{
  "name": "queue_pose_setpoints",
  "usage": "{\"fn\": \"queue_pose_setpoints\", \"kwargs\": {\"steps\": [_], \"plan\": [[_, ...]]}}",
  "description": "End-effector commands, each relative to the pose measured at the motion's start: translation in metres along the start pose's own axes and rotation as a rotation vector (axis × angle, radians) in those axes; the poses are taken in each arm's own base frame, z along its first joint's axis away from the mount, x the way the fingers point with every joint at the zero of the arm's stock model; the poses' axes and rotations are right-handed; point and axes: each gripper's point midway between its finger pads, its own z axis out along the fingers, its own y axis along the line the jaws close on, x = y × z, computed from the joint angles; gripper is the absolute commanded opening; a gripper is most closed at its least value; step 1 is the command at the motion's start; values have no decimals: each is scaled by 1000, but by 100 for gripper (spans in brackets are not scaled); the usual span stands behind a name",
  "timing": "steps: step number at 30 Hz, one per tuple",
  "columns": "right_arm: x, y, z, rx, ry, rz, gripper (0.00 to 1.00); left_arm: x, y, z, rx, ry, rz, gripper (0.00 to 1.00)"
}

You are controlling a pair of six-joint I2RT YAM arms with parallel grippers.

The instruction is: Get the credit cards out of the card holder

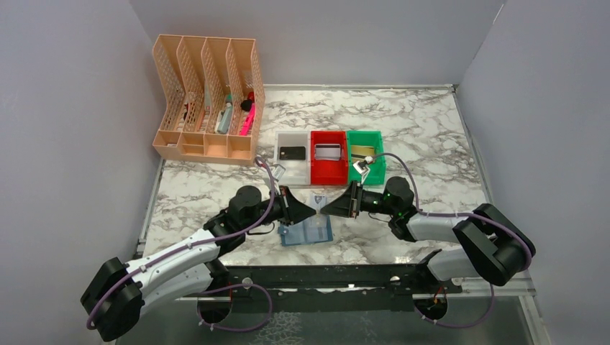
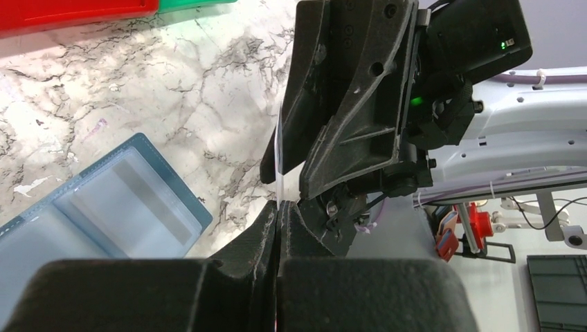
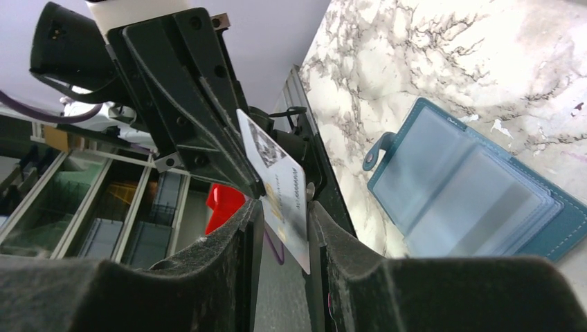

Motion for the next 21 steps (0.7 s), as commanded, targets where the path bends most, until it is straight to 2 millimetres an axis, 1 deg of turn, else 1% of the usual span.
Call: {"fn": "queue_pose_setpoints", "kwargs": {"steps": [1, 11, 14, 17, 21], "plan": [[-1, 16, -1, -80, 13, -43, 34, -2, -10, -3, 64, -17, 28, 0], [4, 19, -4, -105, 26, -39, 33, -4, -13, -4, 88, -31, 32, 0], [5, 20, -4, -110, 31, -37, 30, -6, -16, -7, 104, -49, 26, 0], [7, 19, -4, -109, 36, -34, 30, -8, -18, -9, 110, -58, 27, 0], [9, 19, -5, -115, 44, -32, 30, -8, -17, -9, 106, -58, 21, 0]]}}
